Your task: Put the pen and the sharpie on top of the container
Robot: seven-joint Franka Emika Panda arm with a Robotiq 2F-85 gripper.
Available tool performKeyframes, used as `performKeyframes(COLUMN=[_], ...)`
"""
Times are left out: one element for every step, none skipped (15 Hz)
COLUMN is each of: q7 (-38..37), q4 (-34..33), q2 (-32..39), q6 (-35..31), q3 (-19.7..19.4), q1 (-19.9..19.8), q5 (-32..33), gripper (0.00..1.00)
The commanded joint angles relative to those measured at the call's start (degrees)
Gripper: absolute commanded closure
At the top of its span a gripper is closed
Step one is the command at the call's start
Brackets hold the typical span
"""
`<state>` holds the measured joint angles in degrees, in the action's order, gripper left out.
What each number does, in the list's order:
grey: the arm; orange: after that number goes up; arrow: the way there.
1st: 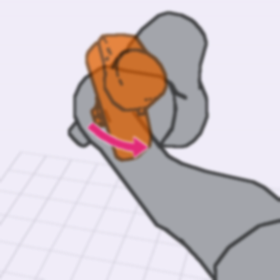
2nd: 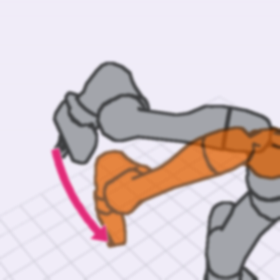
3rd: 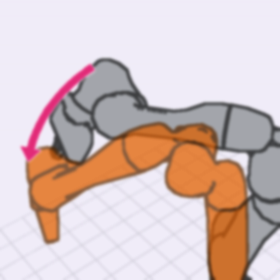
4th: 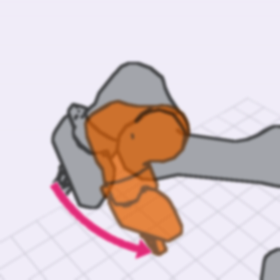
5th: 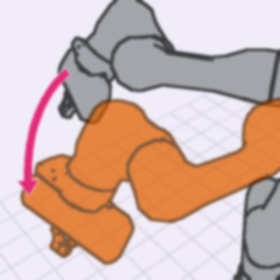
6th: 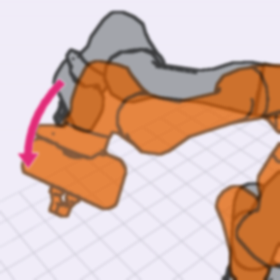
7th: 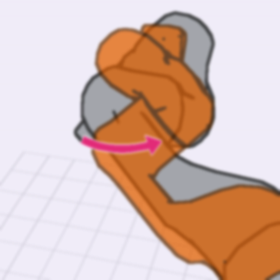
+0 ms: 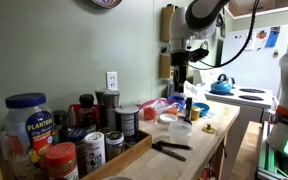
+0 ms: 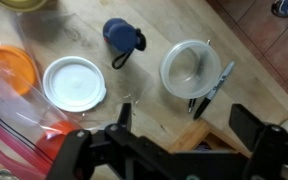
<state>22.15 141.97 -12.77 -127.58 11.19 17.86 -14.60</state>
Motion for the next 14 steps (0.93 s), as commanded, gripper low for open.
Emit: performKeyframes(q7=[0.95, 0.5, 0.26, 0.92, 0.08, 0.08, 0.08, 0.09, 0.15, 0.24, -1.14, -3.69, -3.81, -4.33], q4=[-0.23, -0.27, -0.56, -0.81, -0.22, -0.32, -0.48, -0.66, -0.82, -0.93, -1.92, -2.39, -2.73, -2.92], q2=[3.09, 4.0, 5.16, 6.37, 3.8, 4.69, 5.37, 5.79, 5.98, 6.07, 7.79, 8.87, 10.09, 10.9], q6=[-6.21, -8.26, -10.04, -11.62, -8.94, -10.21, -10.68, -10.75, -10.75, -10.75, -10.92, -11.45, -11.62, -12.32], q3=[4.52, 5.91, 7.28, 8.25, 6.78, 7.72, 8.24, 8.4, 8.38, 8.33, 8.9, 9.47, 9.77, 10.01], q1=[3.36, 4.12, 4.89, 5.6, 4.81, 5.43, 5.73, 5.78, 5.71, 5.66, 5.69, 5.54, 5.65, 5.71], q5=[3.09, 4.45, 6.18, 7.51, 5.05, 5.94, 6.39, 6.66, 6.8, 6.86, 8.49, 10.11, 11.09, 11.77], gripper=[0.0, 0.0, 0.0, 0.0, 0.0, 0.0, 0.0, 0.0, 0.0, 0.0, 0.0, 0.0, 0.0, 0.0])
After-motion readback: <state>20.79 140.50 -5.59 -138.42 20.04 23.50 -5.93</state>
